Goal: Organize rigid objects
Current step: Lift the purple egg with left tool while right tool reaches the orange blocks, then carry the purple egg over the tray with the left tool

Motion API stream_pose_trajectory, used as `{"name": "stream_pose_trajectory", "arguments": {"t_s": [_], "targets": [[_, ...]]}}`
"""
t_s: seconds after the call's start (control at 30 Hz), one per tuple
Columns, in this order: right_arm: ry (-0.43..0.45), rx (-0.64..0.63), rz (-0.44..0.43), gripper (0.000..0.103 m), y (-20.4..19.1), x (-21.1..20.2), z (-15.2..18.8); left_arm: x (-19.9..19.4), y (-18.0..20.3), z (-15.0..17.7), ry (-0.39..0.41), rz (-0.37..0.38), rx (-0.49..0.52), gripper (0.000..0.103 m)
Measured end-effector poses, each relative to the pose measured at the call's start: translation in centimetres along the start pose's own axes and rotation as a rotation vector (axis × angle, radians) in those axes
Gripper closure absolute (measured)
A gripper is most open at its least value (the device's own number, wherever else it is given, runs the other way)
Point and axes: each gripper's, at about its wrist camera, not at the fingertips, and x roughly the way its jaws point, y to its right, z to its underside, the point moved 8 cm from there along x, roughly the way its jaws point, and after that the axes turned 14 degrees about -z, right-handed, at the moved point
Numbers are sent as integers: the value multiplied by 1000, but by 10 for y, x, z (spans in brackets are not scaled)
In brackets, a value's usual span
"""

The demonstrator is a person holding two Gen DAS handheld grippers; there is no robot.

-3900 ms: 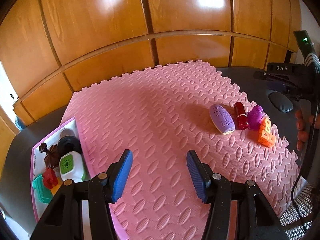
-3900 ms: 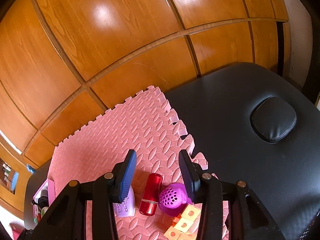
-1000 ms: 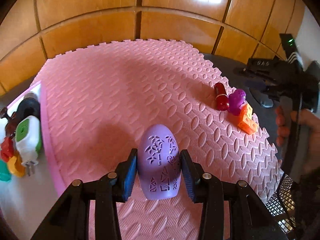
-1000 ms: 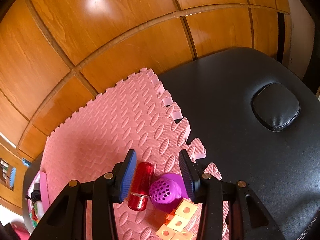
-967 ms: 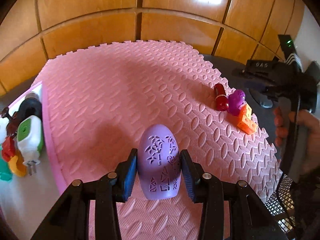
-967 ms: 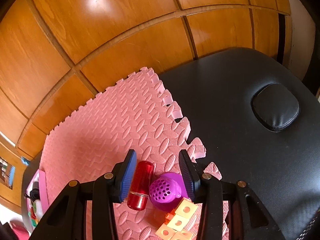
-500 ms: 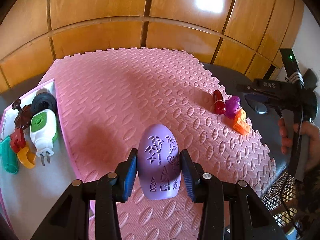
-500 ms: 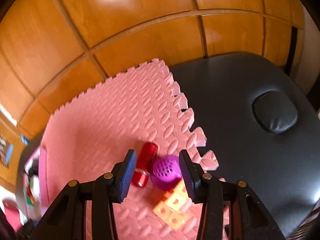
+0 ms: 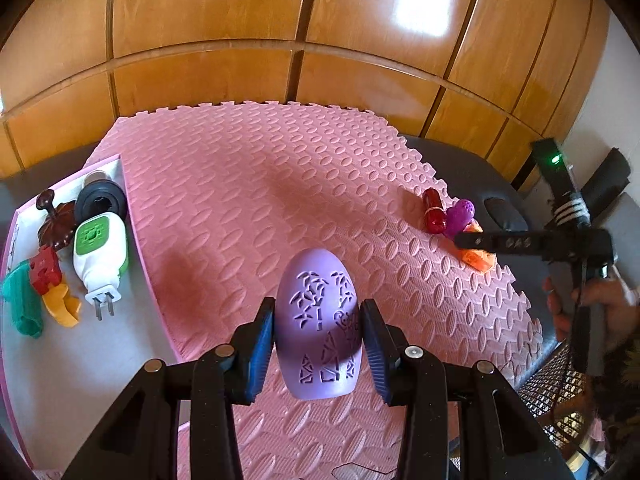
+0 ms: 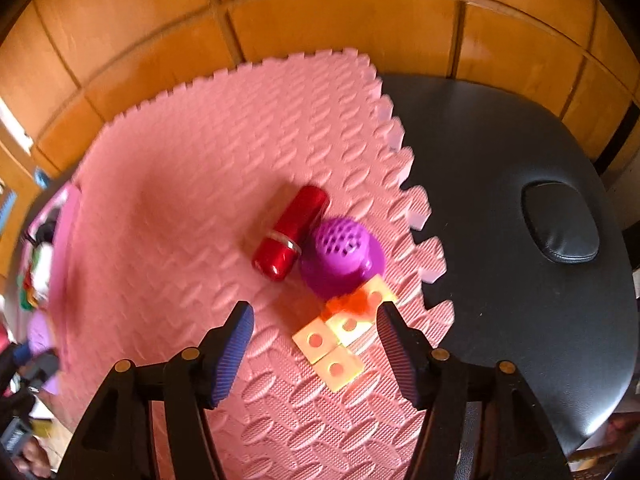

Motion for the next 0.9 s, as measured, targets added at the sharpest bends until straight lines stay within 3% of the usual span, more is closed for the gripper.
{"name": "stream_pose_trajectory", "arguments": {"t_s": [0.07, 0.13, 0.17, 0.33, 0.5, 0.9], "targets": [[-10, -21, 55, 39, 4, 7, 2, -2, -2, 0, 2, -1, -6, 61], [-31, -14, 71, 59, 8, 12, 6, -3, -5, 0, 6, -3, -9, 61], [-27, -18, 75, 62, 10, 13, 7, -3, -6, 0, 6, -3, -11, 61], [0, -36, 101, 63, 12, 9, 10, -6, -13, -1, 9, -9, -32, 61], [-3, -4, 74, 62, 14, 8, 11, -17, -30, -5, 33, -32, -68, 61], [19, -35, 88, 62, 11, 7, 12, -39, -91, -7, 91, -166, -169, 61]]}}
